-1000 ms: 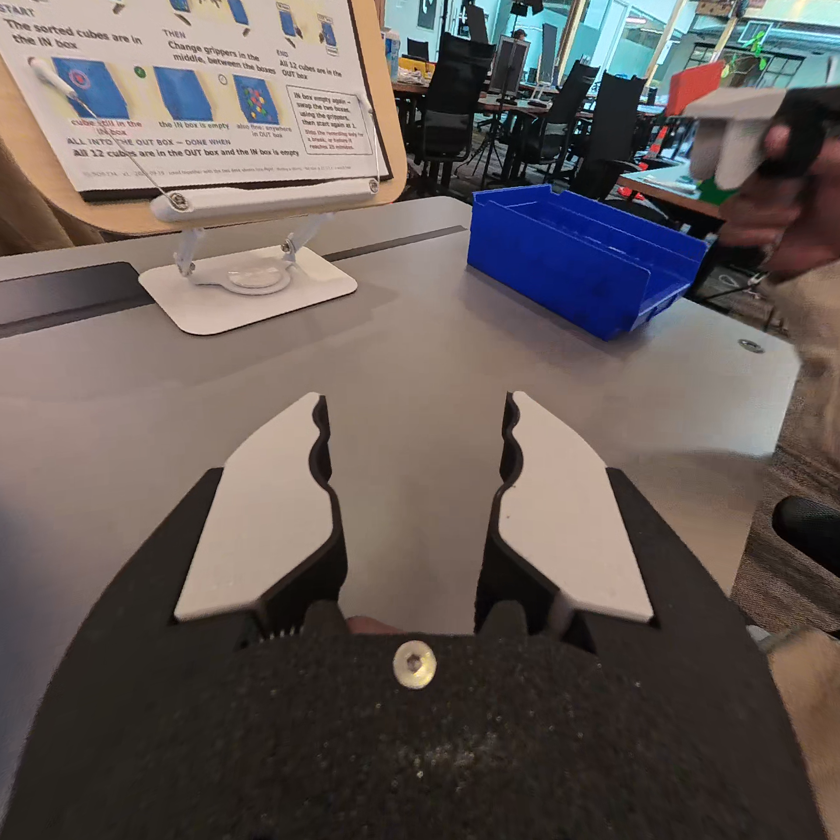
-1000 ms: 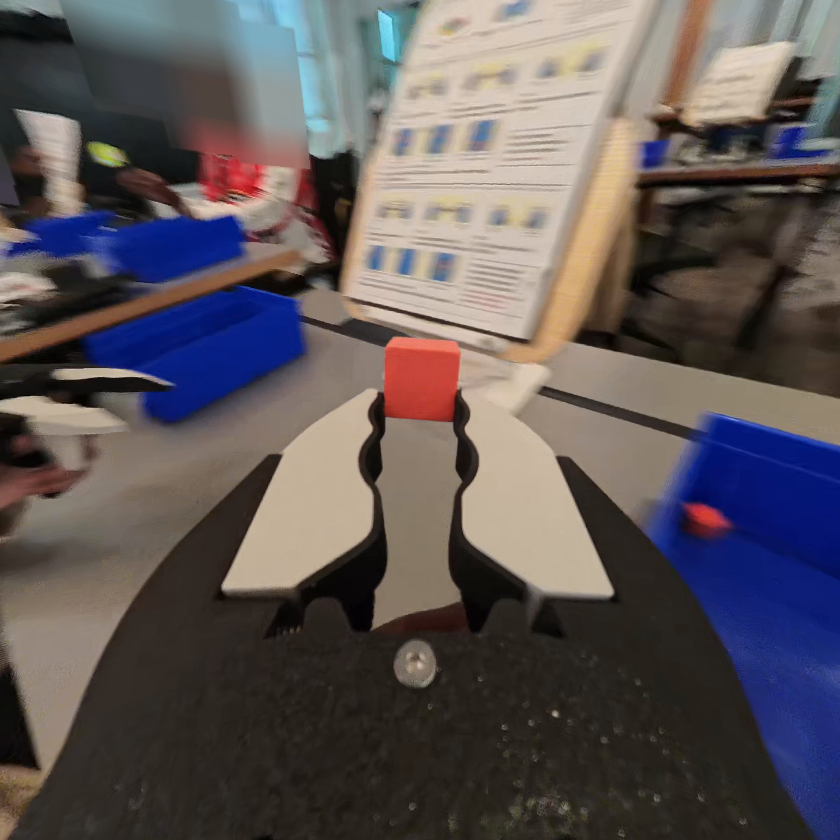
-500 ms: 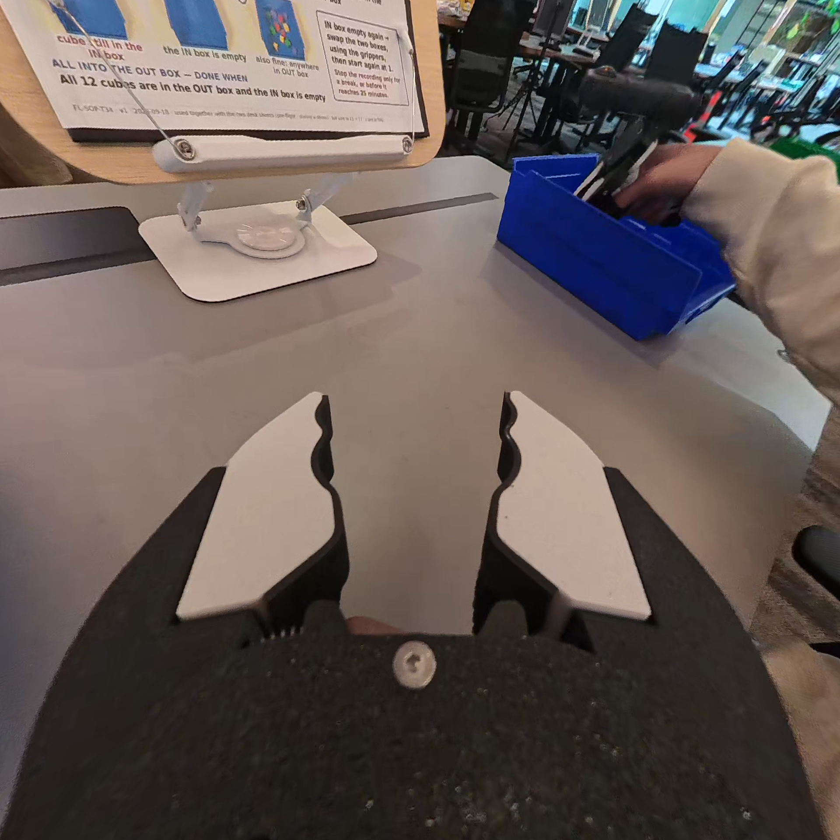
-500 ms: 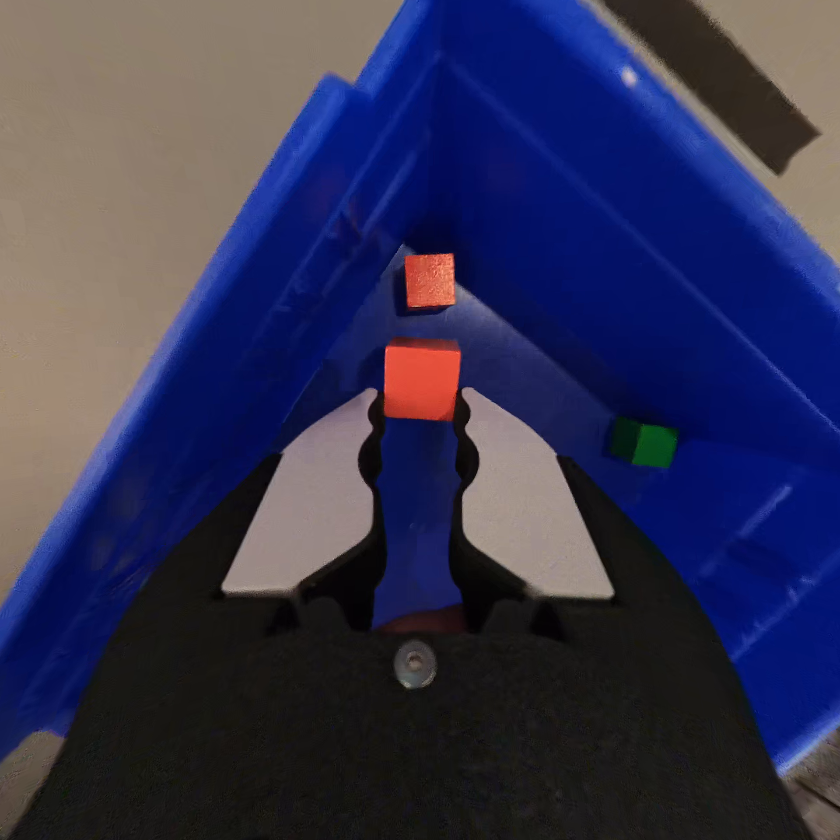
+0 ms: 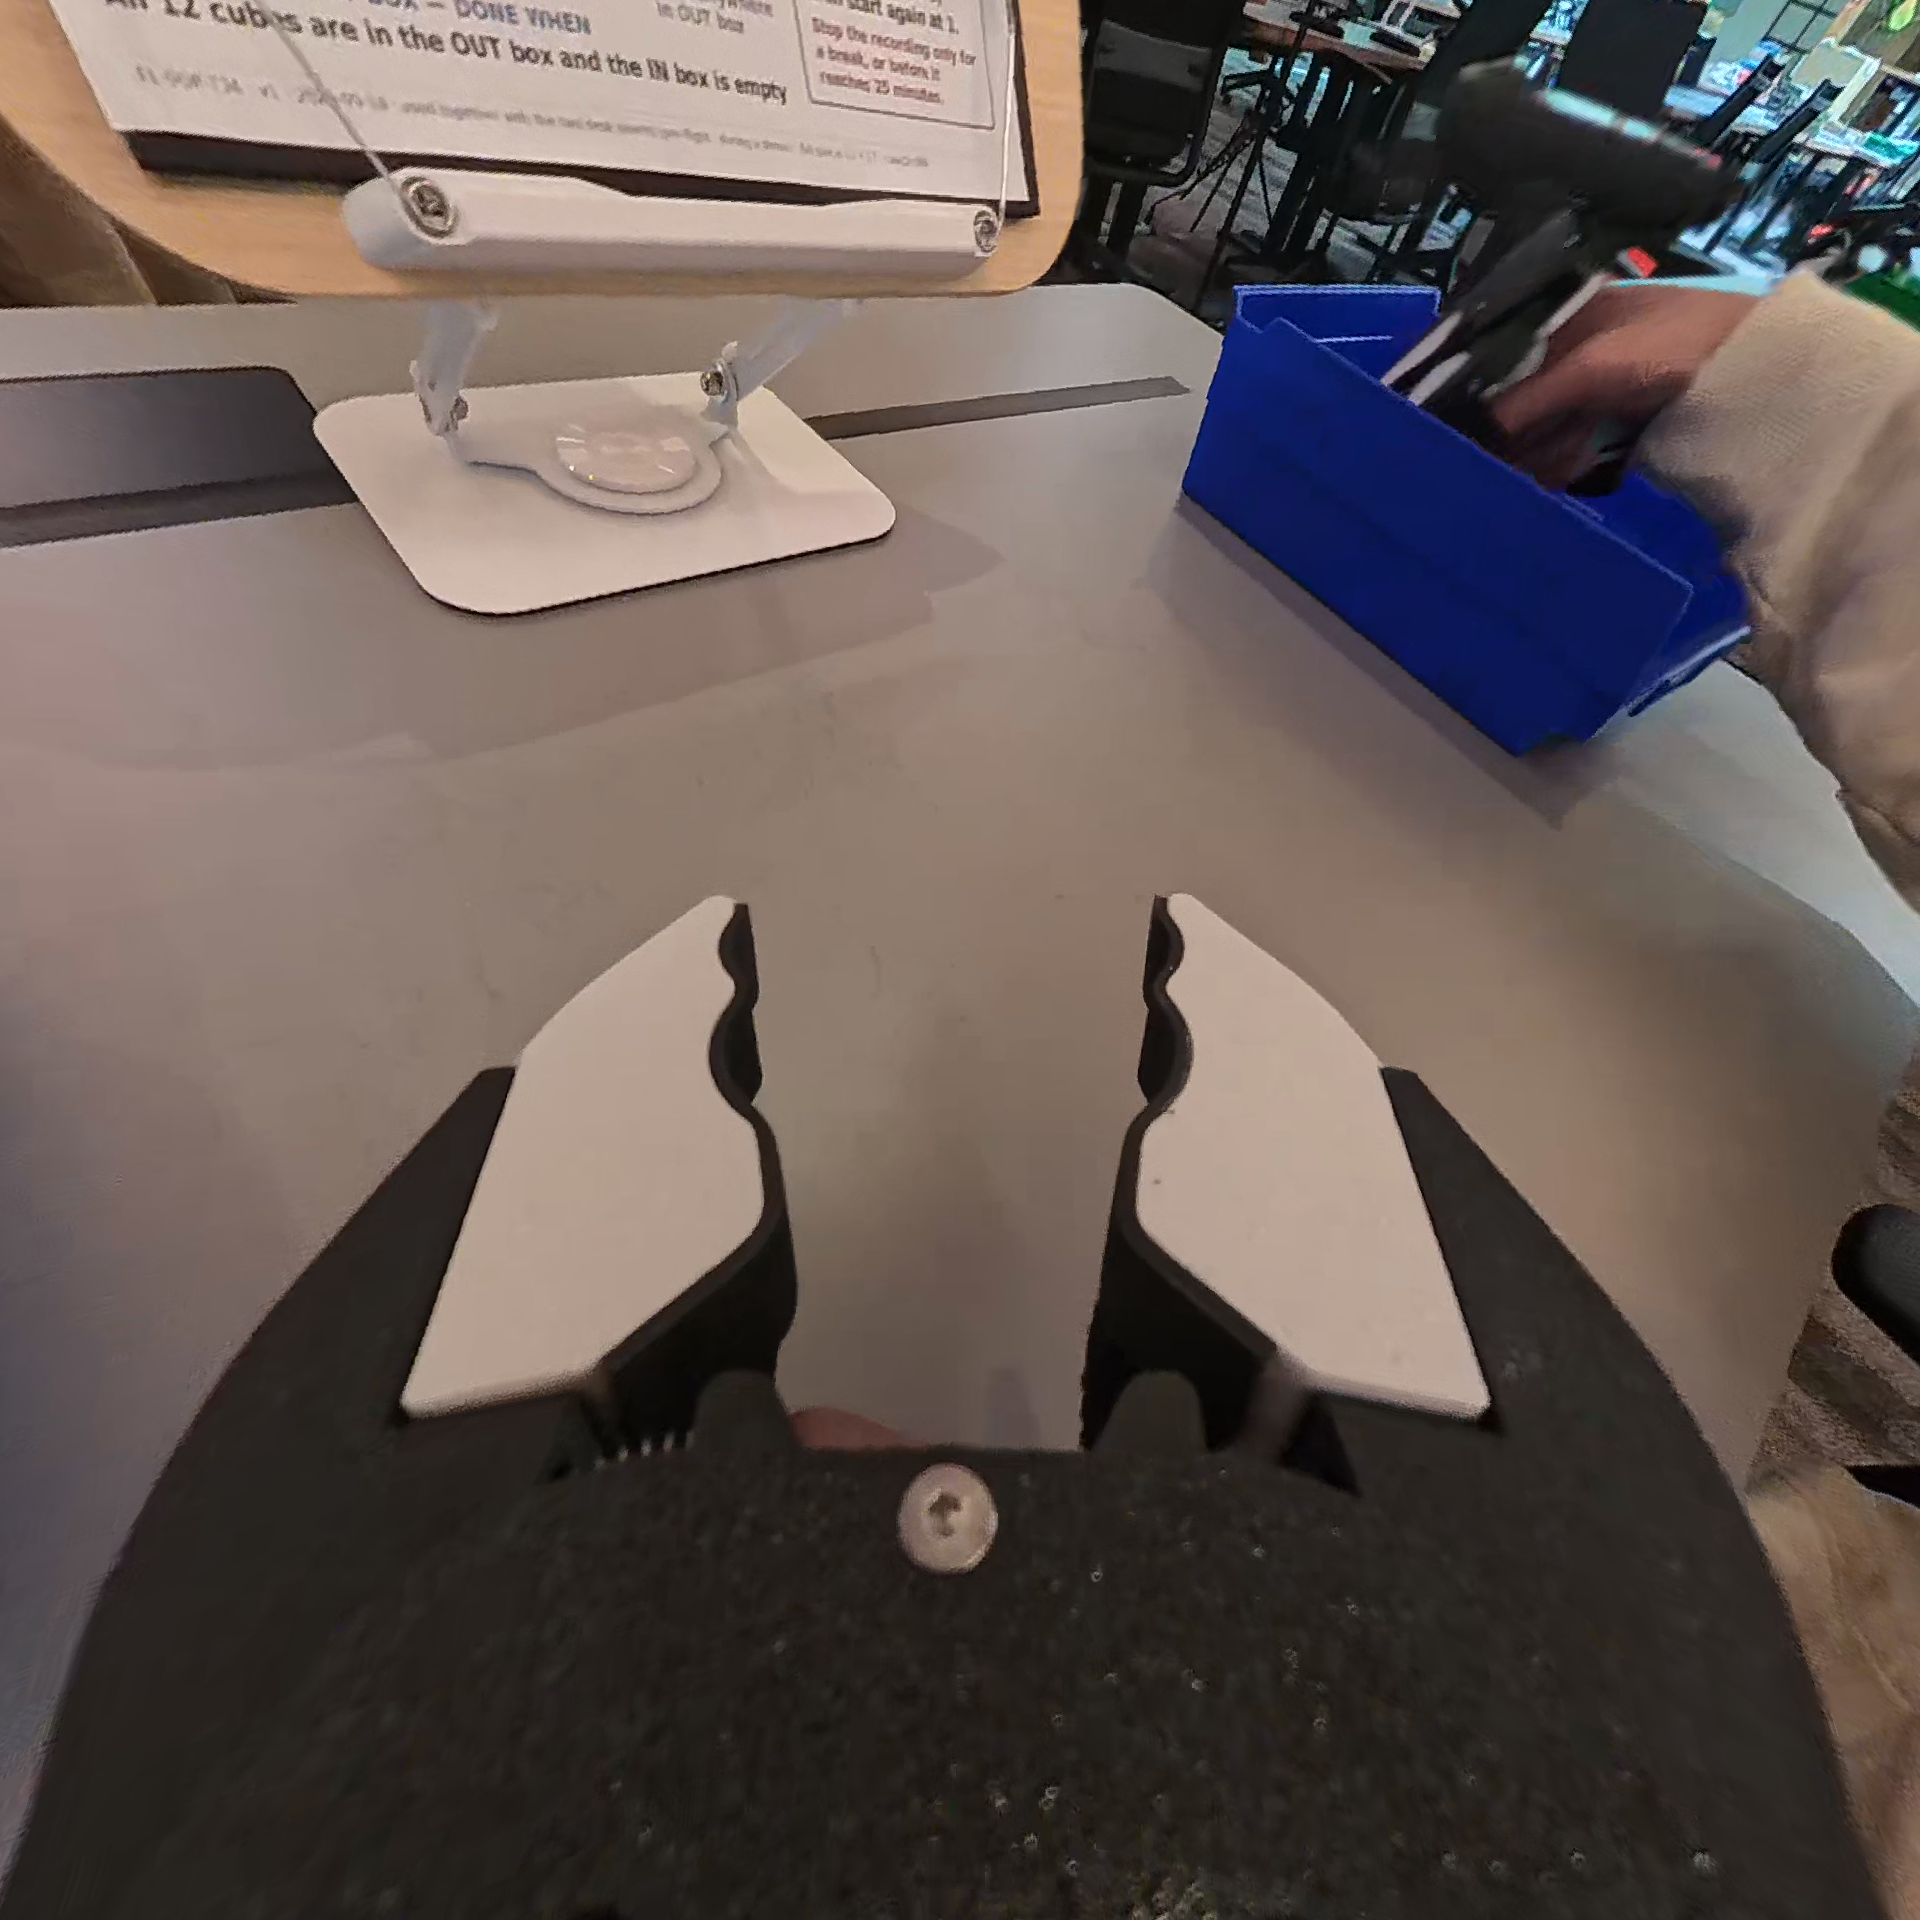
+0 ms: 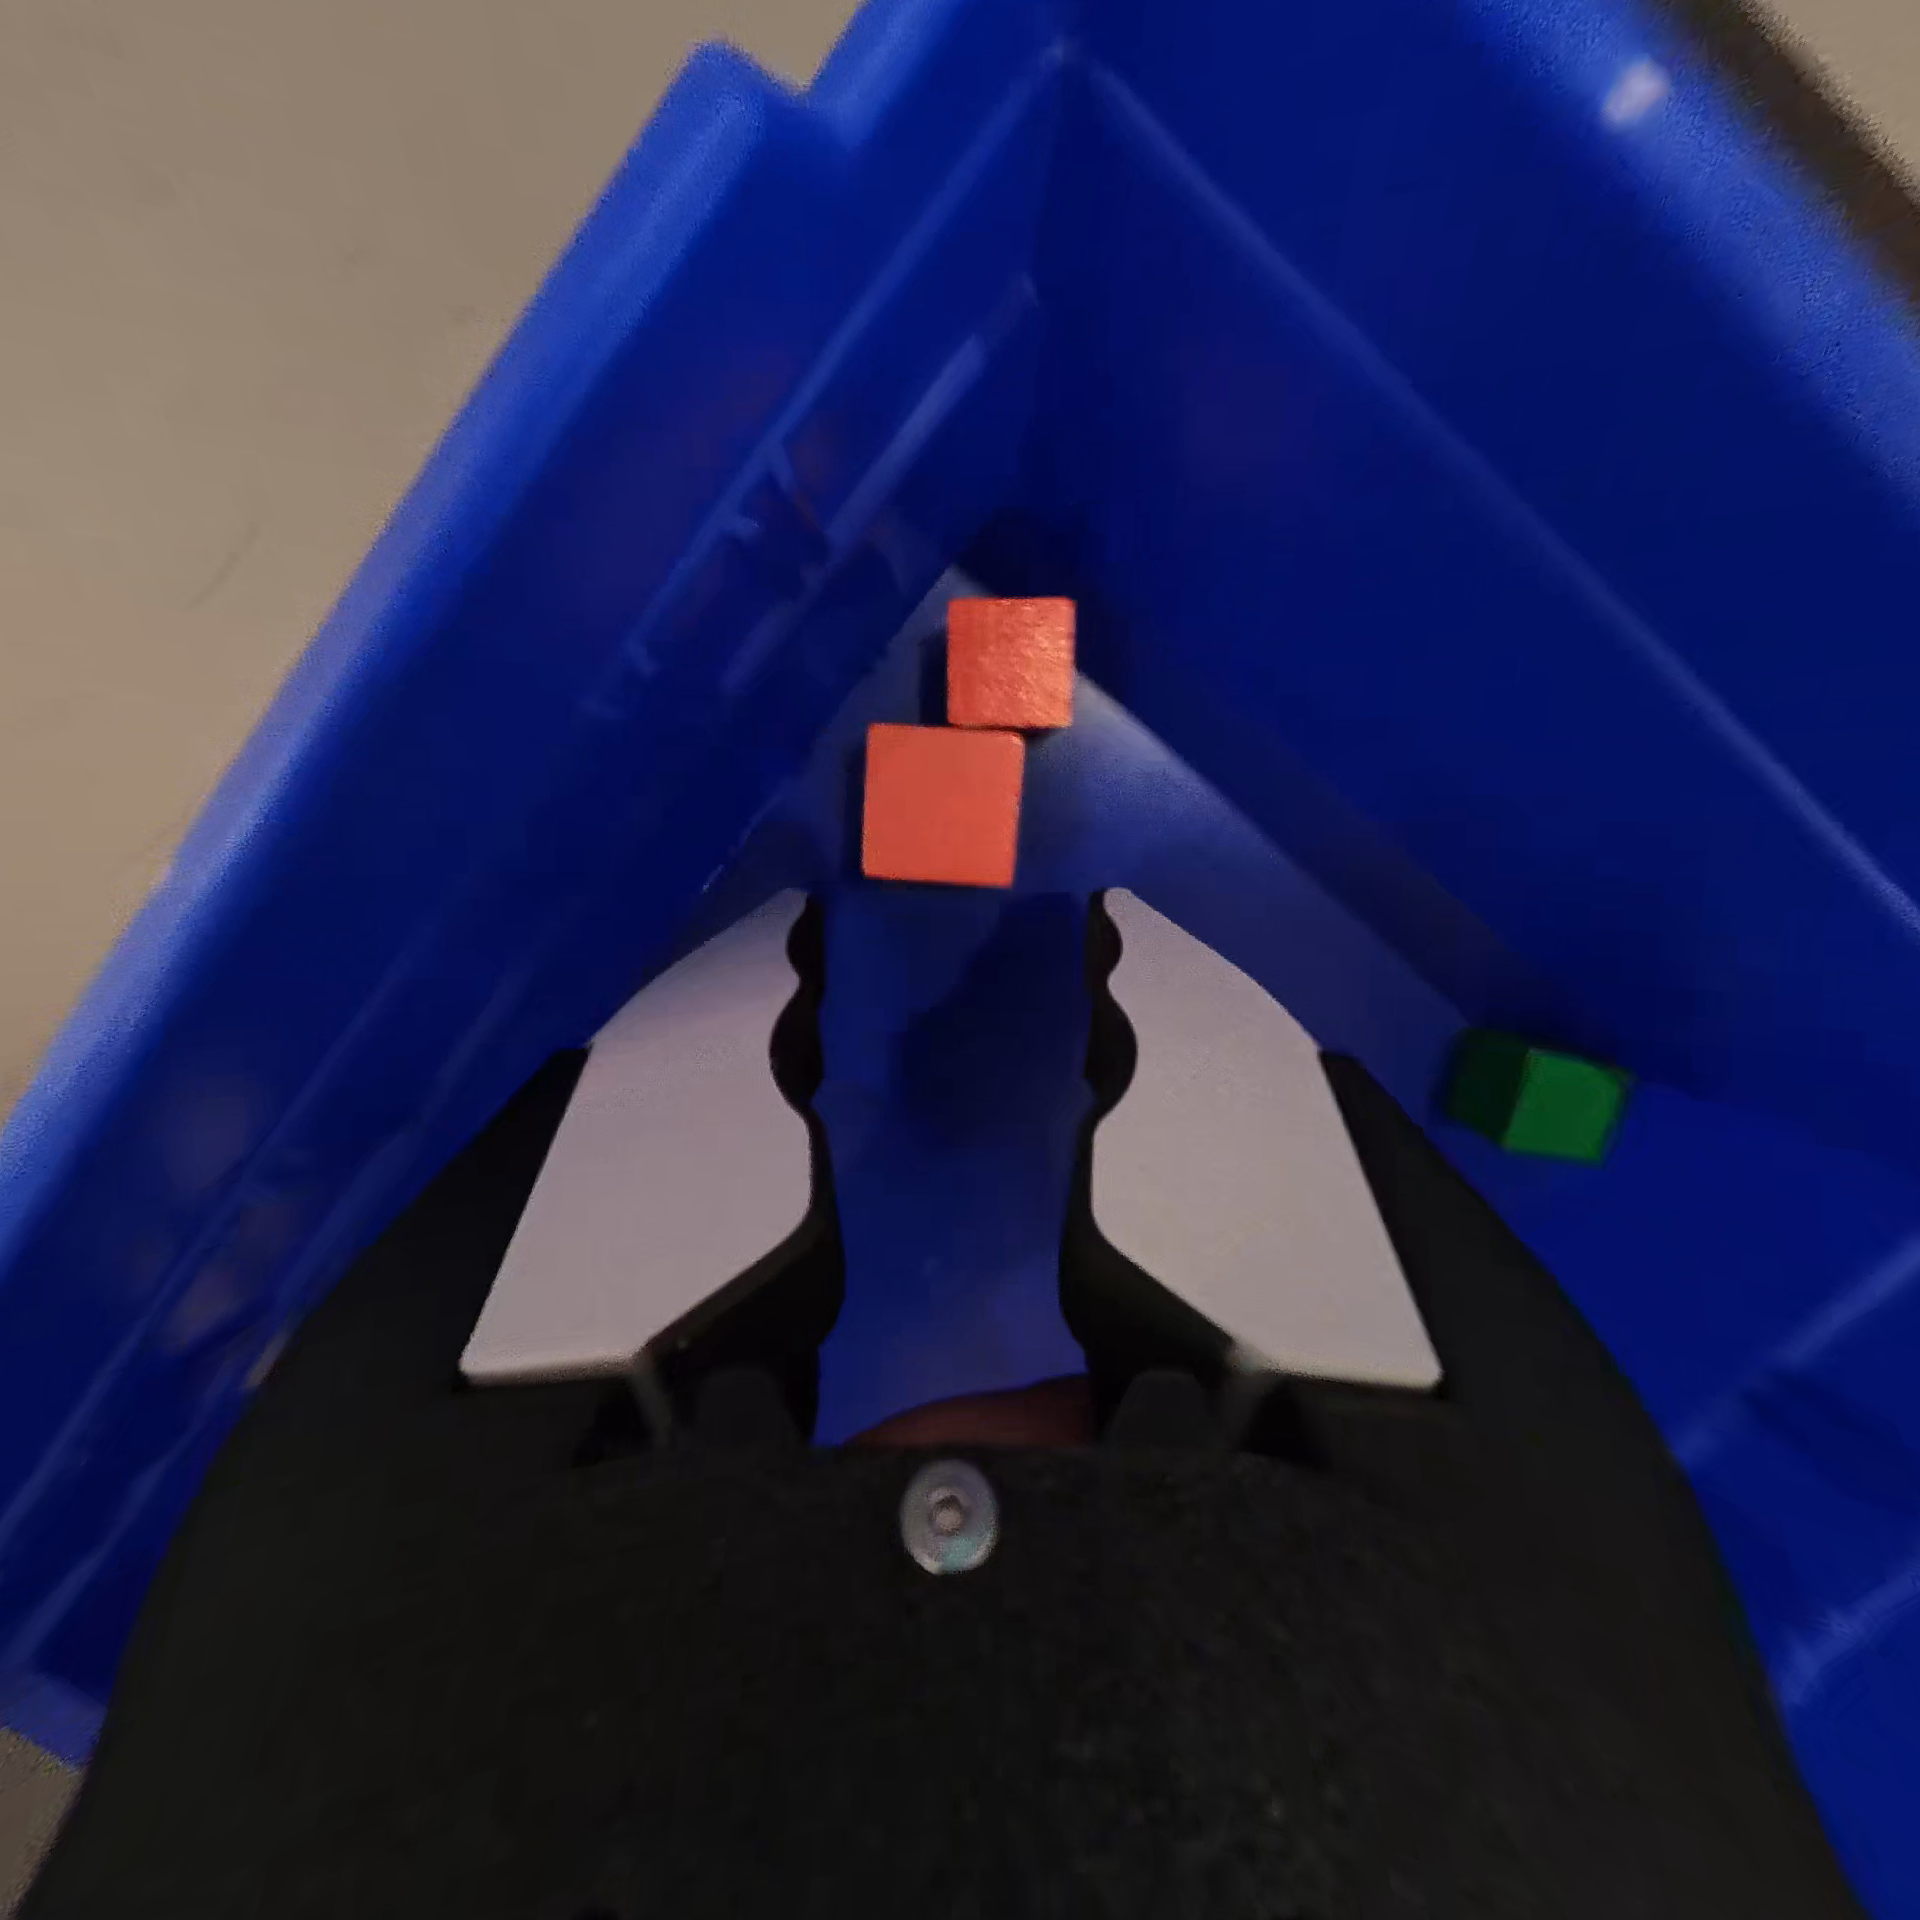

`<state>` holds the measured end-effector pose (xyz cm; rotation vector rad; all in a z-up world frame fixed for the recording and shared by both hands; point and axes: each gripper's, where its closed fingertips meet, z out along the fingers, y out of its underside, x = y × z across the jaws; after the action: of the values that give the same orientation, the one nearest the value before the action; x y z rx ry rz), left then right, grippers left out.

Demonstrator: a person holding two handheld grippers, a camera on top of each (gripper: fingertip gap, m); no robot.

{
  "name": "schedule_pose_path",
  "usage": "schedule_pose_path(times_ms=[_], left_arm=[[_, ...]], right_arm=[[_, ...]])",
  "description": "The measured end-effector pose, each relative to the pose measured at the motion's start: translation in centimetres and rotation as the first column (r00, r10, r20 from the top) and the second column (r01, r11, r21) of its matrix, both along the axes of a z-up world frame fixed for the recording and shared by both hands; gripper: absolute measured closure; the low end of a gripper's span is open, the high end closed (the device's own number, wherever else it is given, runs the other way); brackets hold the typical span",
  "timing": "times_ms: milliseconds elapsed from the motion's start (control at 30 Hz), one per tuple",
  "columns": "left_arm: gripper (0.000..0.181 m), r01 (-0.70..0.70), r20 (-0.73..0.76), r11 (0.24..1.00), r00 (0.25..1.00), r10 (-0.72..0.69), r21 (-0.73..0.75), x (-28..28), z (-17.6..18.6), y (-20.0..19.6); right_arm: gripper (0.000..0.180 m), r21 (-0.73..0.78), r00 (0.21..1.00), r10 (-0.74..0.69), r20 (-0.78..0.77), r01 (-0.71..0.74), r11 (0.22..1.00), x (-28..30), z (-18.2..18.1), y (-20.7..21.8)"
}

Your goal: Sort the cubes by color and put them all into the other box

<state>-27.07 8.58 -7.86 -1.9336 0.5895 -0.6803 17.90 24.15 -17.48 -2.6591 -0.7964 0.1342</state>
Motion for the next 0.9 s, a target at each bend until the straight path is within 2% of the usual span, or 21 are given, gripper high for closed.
schedule_pose_path(times_ms=[100,167,233,300,400,467,533,600,700,900], left_arm=[[0.109,-0.037,0.016,0.999,0.999,0.038,-0.008,-0.8,-0.1,0.3],[0.11,-0.066,0.031,0.998,0.997,0.067,-0.007,-1.2,-0.3,0.4],[0.111,-0.092,0.033,0.996,0.995,0.092,-0.005,-1.5,-0.8,0.4],[0.112,-0.112,0.026,0.994,0.993,0.112,-0.007,-1.6,-1.3,0.4],[0.112,-0.119,0.0,0.993,0.993,0.119,-0.025,-1.3,-2.4,0.1],[0.112,-0.124,-0.037,0.992,0.992,0.123,-0.023,-1.2,-3.2,0.0],[0.113,-0.128,-0.066,0.992,0.99,0.126,-0.017,-1.4,-3.7,0.1],[0.114,-0.125,-0.058,0.992,0.991,0.123,-0.032,-1.4,-3.9,0.0],[0.115,-0.114,-0.055,0.992,0.992,0.111,-0.057,-1.5,-4.4,0.0],[0.114,-0.081,-0.077,0.994,0.994,0.076,-0.067,-1.2,-4.8,-0.5]], right_arm=[[0.126,0.191,0.993,-0.083,-0.085,0.098,0.977,1.1,5.8,-1.1],[0.127,0.399,0.971,-0.128,-0.203,0.202,0.895,0.5,11.9,-3.0],[0.131,0.554,0.92,-0.018,-0.392,0.252,0.793,-3.9,17.4,-6.8],[0.131,0.617,0.842,0.141,-0.521,0.256,0.744,-10.4,19.8,-11.3],[0.126,0.624,0.77,0.27,-0.577,0.204,0.754,-20.1,16.9,-16.3],[0.126,0.598,0.753,0.277,-0.597,0.187,0.779,-24.9,12.8,-17.4],[0.125,0.585,0.77,0.255,-0.584,0.182,0.79,-27.8,9.6,-17.4],[0.127,0.626,0.772,0.269,-0.575,0.203,0.753,-29.2,9.0,-17.1],[0.128,0.693,0.818,0.274,-0.506,0.196,0.694,-29.5,8.4,-16.2],[0.13,0.667,0.811,0.251,-0.528,0.214,0.714,-29.4,7.2,-15.3]])
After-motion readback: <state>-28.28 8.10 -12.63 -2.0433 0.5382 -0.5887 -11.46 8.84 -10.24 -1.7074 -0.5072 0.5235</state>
